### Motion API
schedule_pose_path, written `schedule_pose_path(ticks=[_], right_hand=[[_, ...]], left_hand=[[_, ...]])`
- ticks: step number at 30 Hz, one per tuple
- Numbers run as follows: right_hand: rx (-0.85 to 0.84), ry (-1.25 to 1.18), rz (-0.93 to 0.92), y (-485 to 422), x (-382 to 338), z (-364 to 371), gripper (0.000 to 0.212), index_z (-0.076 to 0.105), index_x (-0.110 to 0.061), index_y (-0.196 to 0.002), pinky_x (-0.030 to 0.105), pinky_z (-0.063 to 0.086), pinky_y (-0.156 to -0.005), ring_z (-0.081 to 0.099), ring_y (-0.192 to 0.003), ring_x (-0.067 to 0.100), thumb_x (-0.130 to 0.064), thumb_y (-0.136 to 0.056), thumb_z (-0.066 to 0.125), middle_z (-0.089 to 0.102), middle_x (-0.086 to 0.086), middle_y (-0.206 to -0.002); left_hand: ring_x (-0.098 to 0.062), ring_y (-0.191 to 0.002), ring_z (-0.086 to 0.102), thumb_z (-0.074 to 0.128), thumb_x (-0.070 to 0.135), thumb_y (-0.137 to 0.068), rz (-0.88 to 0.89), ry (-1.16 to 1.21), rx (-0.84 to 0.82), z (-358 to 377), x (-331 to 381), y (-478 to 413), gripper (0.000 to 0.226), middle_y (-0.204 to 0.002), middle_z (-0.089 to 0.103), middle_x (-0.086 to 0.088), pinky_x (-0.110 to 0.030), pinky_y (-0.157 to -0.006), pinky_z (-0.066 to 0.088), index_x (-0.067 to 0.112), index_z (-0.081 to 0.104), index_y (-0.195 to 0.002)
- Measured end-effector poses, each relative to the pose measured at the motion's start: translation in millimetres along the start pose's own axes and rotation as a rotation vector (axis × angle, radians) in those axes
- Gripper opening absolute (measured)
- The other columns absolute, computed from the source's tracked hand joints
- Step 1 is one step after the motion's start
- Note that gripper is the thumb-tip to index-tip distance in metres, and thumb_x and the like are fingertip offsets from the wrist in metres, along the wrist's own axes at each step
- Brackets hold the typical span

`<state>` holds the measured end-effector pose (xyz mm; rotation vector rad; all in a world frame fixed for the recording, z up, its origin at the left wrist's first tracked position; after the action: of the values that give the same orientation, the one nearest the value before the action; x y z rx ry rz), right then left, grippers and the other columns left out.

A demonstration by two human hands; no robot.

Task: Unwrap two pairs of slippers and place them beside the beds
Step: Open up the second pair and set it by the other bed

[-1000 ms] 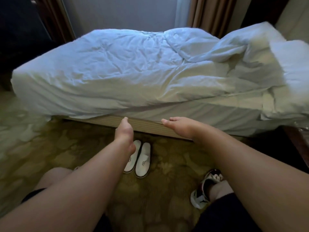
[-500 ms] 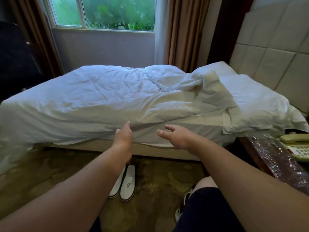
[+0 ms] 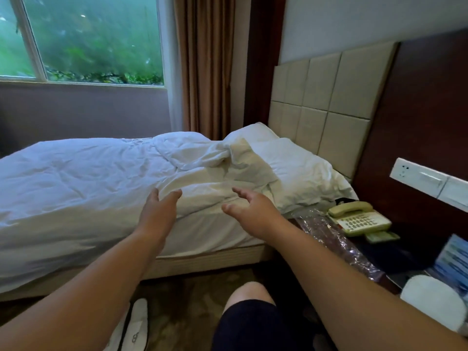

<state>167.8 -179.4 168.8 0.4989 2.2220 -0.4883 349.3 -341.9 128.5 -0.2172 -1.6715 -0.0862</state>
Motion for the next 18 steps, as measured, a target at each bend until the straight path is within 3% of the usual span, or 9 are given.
schedule_pose_path(ticks=[11, 15, 18], right_hand=[[0.242, -0.012, 0.163, 52, 80, -100, 0.064, 0.049, -0.035, -0.139, 0.049, 0.025, -0.115, 0.044, -0.134, 0.022, -0.048, -0.079, 0.068, 0.051, -0.001, -0.144], [0.331, -0.051, 0.233, 70, 117, -121, 0.065, 0.053, -0.035, -0.135, 0.042, 0.036, -0.110, 0.051, -0.125, 0.018, -0.053, -0.074, 0.066, 0.056, -0.004, -0.137], [0.398, -0.032, 0.295, 83, 152, -134, 0.062, 0.055, -0.033, -0.131, 0.044, 0.042, -0.104, 0.053, -0.121, 0.017, -0.051, -0.073, 0.066, 0.056, -0.006, -0.133]], left_hand=[[-0.027, -0.143, 0.033, 0.055, 0.056, -0.084, 0.070, -0.063, -0.266, 133, 20, 47, 0.082, -0.160, 0.032, -0.003, -0.042, -0.108, 0.030, 0.026, 0.027, -0.155], [-0.028, -0.142, 0.034, 0.056, 0.055, -0.088, 0.070, -0.109, -0.400, 176, 18, 72, 0.076, -0.158, 0.035, -0.005, -0.049, -0.115, 0.029, 0.032, 0.025, -0.154], [-0.026, -0.145, 0.030, 0.056, 0.057, -0.088, 0.146, -0.210, -0.442, 196, 22, 92, 0.075, -0.159, 0.033, -0.003, -0.046, -0.117, 0.025, 0.033, 0.027, -0.153]])
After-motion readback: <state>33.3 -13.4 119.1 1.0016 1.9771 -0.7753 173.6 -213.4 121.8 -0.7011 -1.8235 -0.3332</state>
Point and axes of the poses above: each hand's wrist, its own y-axis away from the middle knuckle, its own z-axis out of the palm, x = y × z, the point moved 8 cm from there along -y, towards the middle knuckle
